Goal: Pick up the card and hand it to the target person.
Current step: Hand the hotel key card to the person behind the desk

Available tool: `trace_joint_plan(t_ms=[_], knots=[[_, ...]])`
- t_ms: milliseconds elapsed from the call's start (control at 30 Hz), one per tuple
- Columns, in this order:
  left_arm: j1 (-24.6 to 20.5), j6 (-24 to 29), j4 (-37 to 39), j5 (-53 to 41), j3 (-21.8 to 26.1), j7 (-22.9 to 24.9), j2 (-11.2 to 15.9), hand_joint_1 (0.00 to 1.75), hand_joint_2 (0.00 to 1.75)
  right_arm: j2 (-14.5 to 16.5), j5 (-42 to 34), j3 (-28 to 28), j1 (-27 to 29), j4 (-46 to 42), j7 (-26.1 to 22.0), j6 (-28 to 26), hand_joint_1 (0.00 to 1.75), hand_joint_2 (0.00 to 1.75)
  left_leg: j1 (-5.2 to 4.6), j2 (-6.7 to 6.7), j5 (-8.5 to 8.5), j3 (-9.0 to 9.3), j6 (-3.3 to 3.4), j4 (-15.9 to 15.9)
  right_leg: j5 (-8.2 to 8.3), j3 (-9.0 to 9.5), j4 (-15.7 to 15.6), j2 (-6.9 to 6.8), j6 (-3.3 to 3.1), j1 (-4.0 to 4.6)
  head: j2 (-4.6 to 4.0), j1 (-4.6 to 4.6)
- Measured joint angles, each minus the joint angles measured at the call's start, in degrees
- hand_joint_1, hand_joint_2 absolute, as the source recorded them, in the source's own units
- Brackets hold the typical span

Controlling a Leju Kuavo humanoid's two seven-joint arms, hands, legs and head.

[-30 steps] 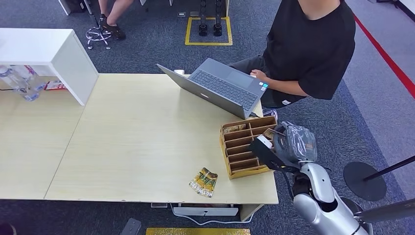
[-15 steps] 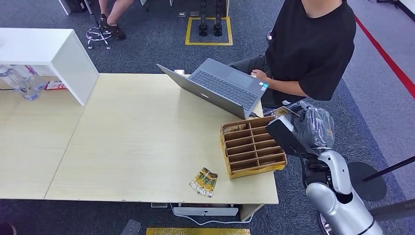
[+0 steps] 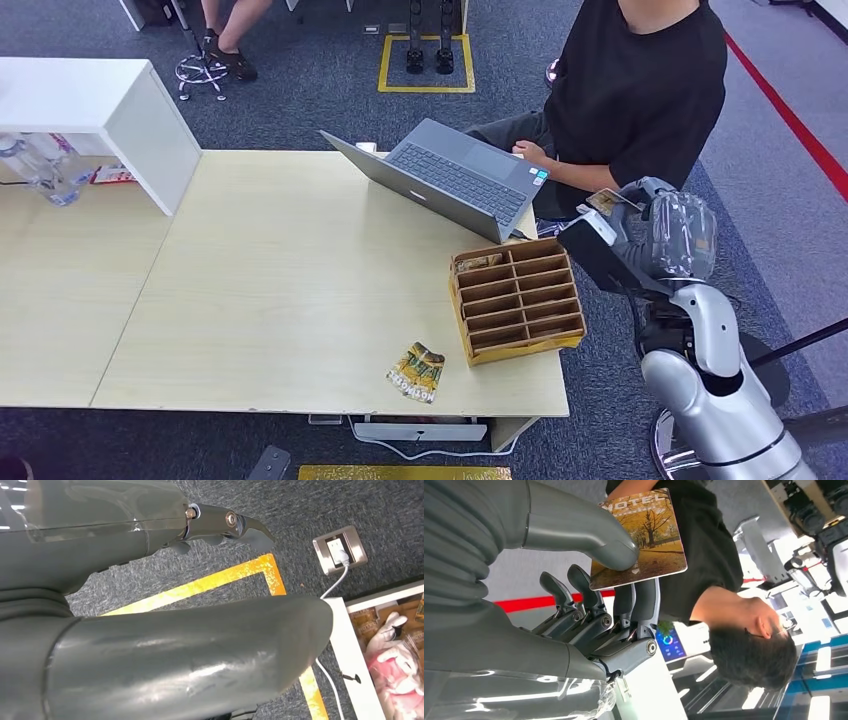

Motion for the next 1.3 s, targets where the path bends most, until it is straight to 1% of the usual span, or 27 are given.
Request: trace_joint_plan(t_ms=[267,567,1300], knots=[[-0.4,-0.3,0.0,-0.6,0.0,0.4,-0.1,0.00,0.00,-0.8,1.0,-0.4,-1.6,2.6,0.4,0.7,1.47,1.75,0.00,0.00,0.00,0.00,0.00,0.0,0.00,-0.01,0.0,0.00,0.00,0.00,0.00,-0.01],[-0.7,-0.3,0.0,-0.8,0.0,0.4,-0.2,0.00,0.00,-1.7,1.2,-0.8,-2.0,6.1,0.4,0.6,1.47,1.75,0.00,-0.01,0.00,-0.01,0.00,0.0,0.00,-0.01,0.0,0.00,0.00,0.00,0.00,0.00],[-1.0,-0.3,0.0,-1.2,0.0,0.5,-0.5,0.00,0.00,-2.1,0.7,-1.5,-2.2,10.6,0.3,0.2,1.51,1.75,0.00,-0.01,0.00,-0.01,0.00,0.0,0.00,-0.01,0.0,0.00,0.00,0.00,0.00,-0.01]])
